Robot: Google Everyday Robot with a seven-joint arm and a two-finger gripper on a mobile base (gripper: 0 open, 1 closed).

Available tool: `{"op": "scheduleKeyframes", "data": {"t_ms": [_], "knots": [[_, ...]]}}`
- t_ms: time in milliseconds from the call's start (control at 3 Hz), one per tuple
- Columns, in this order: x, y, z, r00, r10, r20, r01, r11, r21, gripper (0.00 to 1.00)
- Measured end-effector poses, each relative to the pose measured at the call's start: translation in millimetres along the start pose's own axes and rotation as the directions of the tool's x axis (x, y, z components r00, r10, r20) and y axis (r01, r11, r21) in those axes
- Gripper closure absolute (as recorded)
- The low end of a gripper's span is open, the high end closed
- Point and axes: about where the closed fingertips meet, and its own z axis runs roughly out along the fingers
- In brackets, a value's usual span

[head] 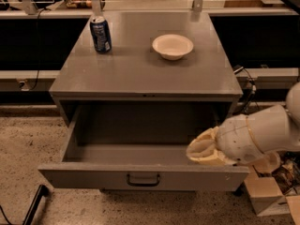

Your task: Open top drawer

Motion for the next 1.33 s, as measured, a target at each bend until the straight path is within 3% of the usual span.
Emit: {"op": "scheduleKeyframes", "data": {"t_ms": [1000, 1333], "knots": [[-4.9, 1.5, 0.0, 1.000, -0.011, -0.005, 0.011, 0.9999, -0.001, 0.17], [-6.6, 2.1, 0.0, 1.000, -0.015, -0.007, 0.015, 0.9999, -0.001, 0.00]]}}
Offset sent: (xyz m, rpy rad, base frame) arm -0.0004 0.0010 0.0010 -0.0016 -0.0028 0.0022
